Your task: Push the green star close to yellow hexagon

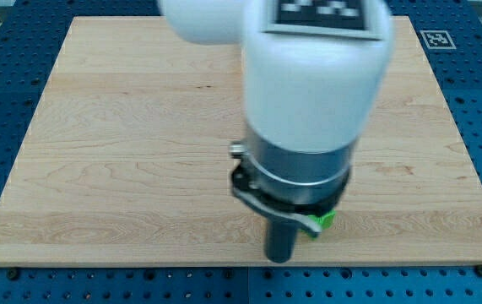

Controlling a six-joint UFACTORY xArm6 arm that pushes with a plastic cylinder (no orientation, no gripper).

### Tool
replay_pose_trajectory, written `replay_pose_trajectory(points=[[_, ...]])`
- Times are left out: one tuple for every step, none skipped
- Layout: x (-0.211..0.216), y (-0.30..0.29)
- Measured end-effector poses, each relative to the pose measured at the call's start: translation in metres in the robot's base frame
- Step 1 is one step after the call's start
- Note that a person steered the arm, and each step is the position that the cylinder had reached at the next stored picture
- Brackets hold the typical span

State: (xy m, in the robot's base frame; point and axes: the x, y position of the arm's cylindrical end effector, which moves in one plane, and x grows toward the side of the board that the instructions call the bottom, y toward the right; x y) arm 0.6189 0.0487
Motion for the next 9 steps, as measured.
replay_pose_trajectory(points=[[0.000,0.030],[0.000,0.047],[0.000,0.068],[-0.013,0.119],[-0.026,0.130],[-0.031,0.122],[-0.034,0.096],[-0.035,0.076],[-0.035,0.076]])
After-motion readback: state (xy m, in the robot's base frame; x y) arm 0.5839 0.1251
